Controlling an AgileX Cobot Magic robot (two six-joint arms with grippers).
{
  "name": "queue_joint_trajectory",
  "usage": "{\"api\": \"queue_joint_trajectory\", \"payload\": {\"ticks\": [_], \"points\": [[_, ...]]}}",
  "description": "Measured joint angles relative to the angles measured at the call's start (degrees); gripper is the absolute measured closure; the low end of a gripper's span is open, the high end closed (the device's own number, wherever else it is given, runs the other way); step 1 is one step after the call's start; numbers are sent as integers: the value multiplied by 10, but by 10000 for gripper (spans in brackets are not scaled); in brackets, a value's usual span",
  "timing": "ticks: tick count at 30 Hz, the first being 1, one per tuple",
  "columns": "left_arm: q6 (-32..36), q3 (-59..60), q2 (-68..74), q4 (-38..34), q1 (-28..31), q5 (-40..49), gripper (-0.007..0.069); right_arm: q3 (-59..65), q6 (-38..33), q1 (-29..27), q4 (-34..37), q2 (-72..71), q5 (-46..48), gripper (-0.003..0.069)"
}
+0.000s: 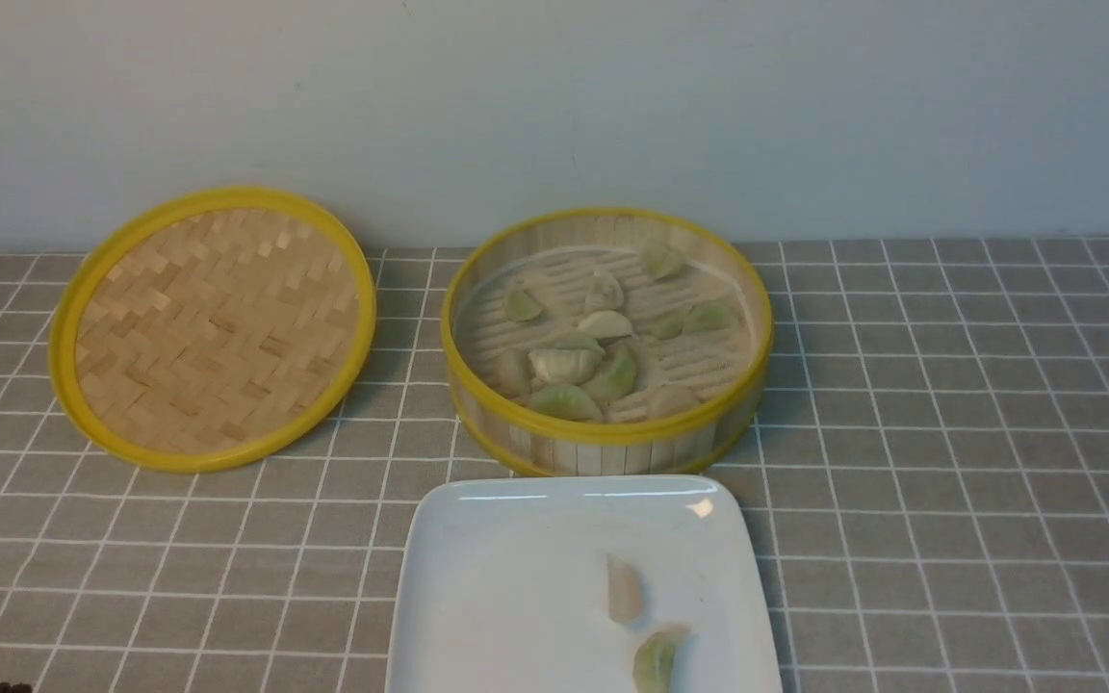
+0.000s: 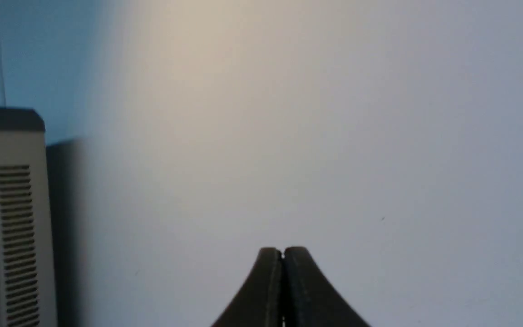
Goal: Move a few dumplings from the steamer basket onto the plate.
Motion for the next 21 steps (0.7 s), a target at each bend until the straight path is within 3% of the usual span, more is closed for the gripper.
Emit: {"api": "queue_joint_trajectory", "payload": {"ticks": [3, 8, 21], "points": [[0, 0, -1, 0, 0, 0, 629, 30, 68, 0, -77, -13, 22, 673], [0, 0, -1, 0, 0, 0, 629, 56, 133, 0, -99, -12, 28, 673], [0, 0, -1, 0, 0, 0, 629, 64, 155, 0, -103, -12, 34, 673]]}}
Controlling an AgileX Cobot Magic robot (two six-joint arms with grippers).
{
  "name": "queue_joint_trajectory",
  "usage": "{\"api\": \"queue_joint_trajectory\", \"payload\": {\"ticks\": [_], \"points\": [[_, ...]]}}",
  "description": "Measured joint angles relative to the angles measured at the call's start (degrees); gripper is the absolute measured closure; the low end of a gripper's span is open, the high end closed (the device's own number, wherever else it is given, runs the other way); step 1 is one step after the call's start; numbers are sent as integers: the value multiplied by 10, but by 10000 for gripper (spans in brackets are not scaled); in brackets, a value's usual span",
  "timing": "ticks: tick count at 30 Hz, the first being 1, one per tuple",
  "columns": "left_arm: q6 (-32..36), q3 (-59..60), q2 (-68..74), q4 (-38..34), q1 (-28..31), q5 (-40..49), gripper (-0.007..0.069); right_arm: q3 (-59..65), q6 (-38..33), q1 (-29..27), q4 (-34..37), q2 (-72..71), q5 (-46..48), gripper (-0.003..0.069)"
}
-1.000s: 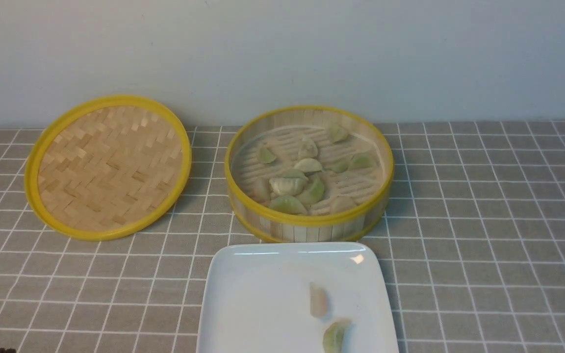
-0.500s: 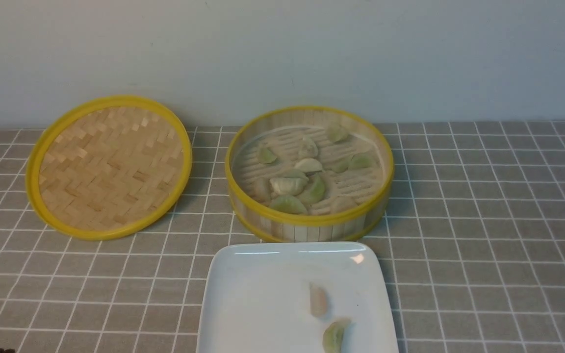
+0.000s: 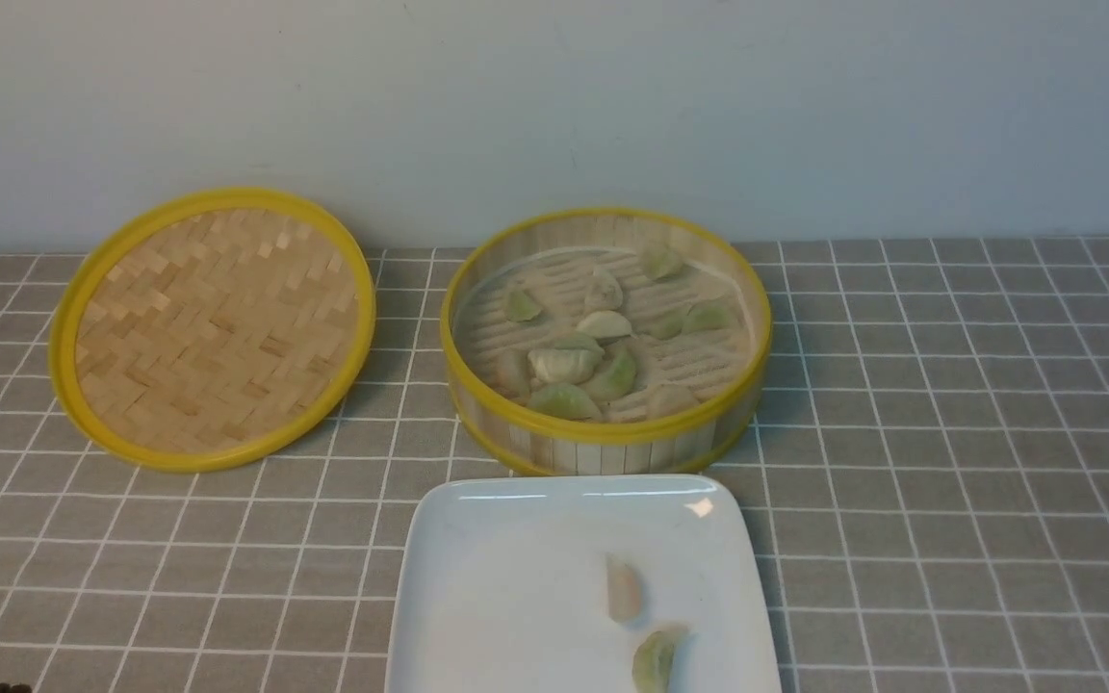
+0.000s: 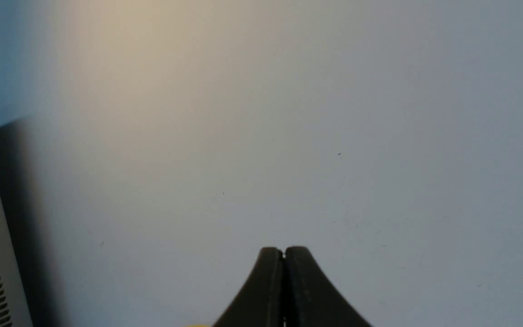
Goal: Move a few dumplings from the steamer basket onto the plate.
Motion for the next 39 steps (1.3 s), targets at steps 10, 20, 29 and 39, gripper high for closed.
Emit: {"api": "queue_joint_trajectory", "payload": {"ticks": [10, 20, 29, 39], "points": [[0, 0, 0, 0, 0, 0, 629, 0, -226, 0, 203, 0, -1, 673], [0, 0, 0, 0, 0, 0, 629, 0, -514, 0, 413, 0, -8, 673], [0, 0, 0, 0, 0, 0, 629, 36, -529, -71, 422, 0, -12, 673], [0, 0, 0, 0, 0, 0, 629, 245, -524, -334, 422, 1, -20, 673]]}}
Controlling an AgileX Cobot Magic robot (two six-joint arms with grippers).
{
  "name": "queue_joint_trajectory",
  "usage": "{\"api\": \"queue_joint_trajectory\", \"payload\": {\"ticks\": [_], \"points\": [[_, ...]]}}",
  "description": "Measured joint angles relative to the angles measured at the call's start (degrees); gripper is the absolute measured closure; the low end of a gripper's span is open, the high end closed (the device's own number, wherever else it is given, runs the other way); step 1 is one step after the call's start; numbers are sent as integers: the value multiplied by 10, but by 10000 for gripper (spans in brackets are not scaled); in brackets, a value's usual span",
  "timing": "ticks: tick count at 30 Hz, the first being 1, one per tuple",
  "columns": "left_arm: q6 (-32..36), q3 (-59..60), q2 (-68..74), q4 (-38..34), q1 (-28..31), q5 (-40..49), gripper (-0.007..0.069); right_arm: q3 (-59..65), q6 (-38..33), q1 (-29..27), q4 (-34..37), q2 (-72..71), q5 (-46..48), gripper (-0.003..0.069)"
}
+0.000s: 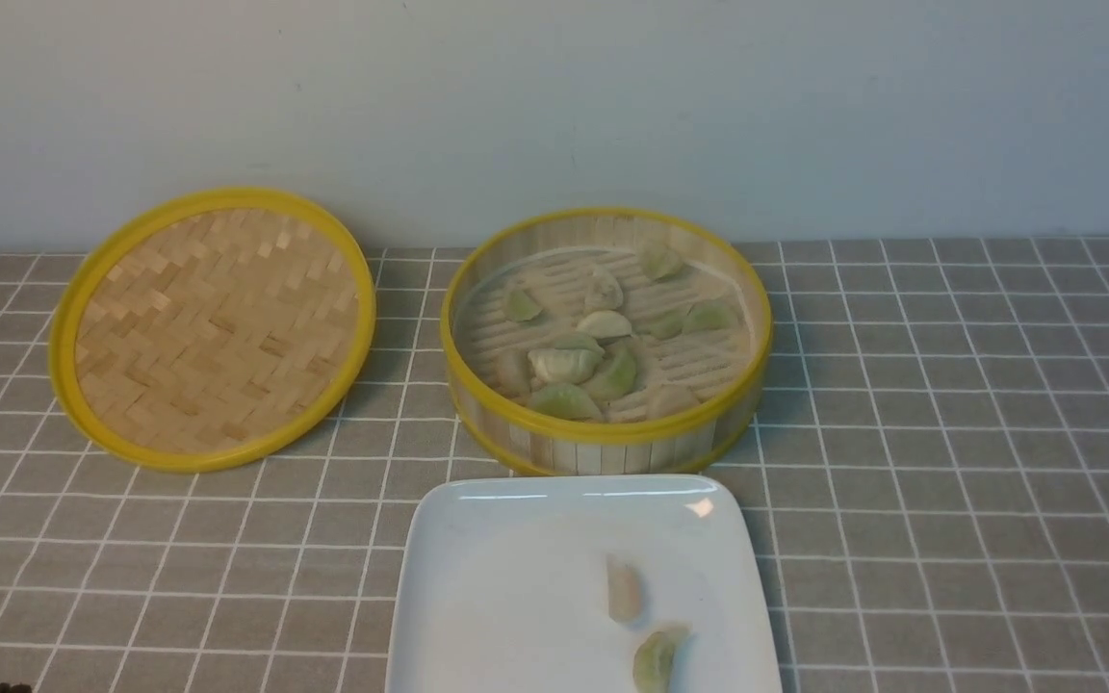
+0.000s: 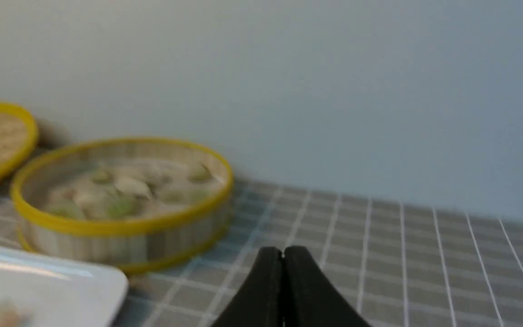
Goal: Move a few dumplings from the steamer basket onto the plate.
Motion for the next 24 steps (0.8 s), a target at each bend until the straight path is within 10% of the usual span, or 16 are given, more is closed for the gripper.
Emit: {"api": "queue_joint_trajectory", "payload": {"ticks": [24], "points": [[0, 0, 0, 0, 0, 0, 629, 69, 2, -66, -3, 1, -20, 673]]}}
